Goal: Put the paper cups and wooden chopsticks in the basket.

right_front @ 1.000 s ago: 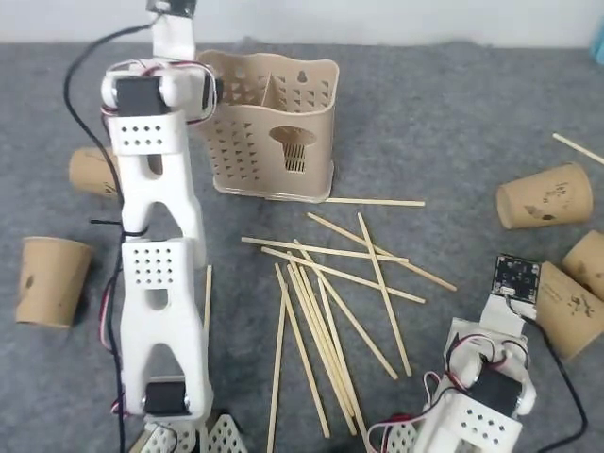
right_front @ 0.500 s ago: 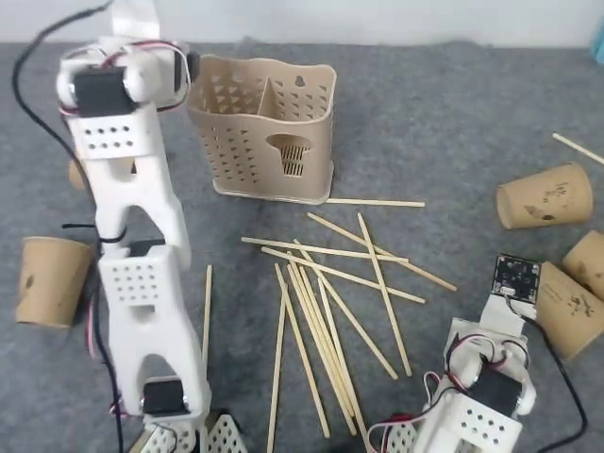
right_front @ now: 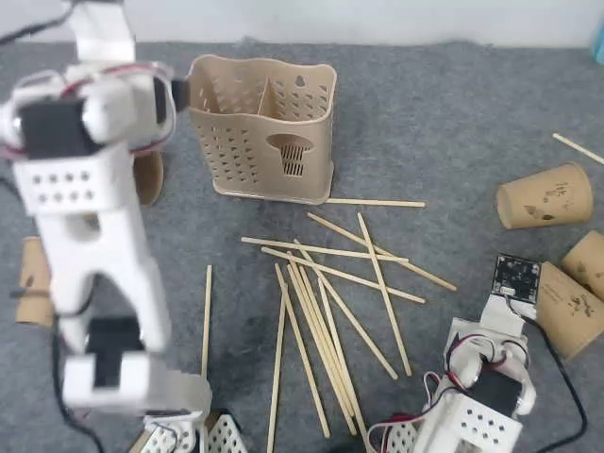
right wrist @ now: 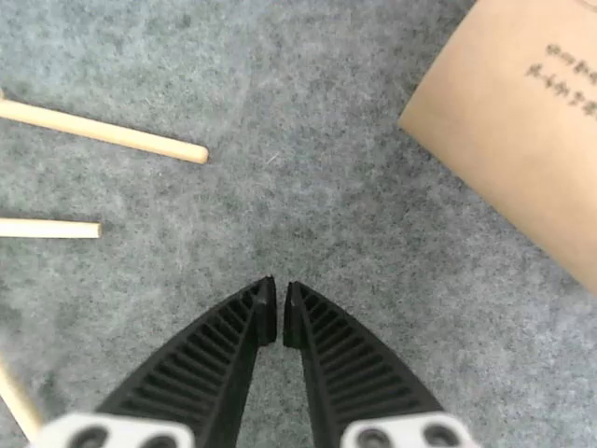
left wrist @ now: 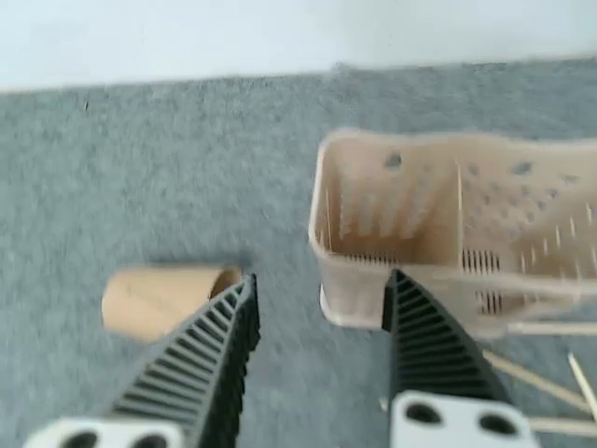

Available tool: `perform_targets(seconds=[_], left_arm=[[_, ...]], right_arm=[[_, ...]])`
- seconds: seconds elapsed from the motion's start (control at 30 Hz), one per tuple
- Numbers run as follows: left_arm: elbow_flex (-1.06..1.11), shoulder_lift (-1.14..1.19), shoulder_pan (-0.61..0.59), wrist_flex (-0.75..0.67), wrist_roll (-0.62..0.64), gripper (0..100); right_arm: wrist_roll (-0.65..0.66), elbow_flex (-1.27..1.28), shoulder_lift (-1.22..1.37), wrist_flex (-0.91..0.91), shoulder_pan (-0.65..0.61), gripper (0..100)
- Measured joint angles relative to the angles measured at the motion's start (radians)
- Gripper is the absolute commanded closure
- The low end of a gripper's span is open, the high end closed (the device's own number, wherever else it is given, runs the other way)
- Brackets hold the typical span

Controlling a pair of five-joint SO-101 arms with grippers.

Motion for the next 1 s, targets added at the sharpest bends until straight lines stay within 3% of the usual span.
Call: perform_targets(seconds=[0.2, 0.4, 0.63, 0.87, 1.0], left_arm=[[0.445, -0.261, -0.025, -0.080, 0.008, 79], [1.023, -0.473, -0.104, -0.402, 0.008, 79], [1.643, -0.669, -0.161, -0.744, 0.008, 79], [1.873, -0.704, -0.167, -0.862, 0.000, 79], [1.929, -0.706, -0.207, -0.891, -0.097, 79]], right_arm=[[0.000, 0.000, 0.000, 0.000, 0.000, 96.9], [0.000, -0.103, 0.002, 0.000, 0.002, 96.9], [-0.190, -0.302, -0.002, 0.000, -0.063, 99.0], [-0.288, -0.485, 0.261, 0.002, -0.212, 99.1], [-0.295, -0.643, 0.580, 0.002, -0.298, 99.1]])
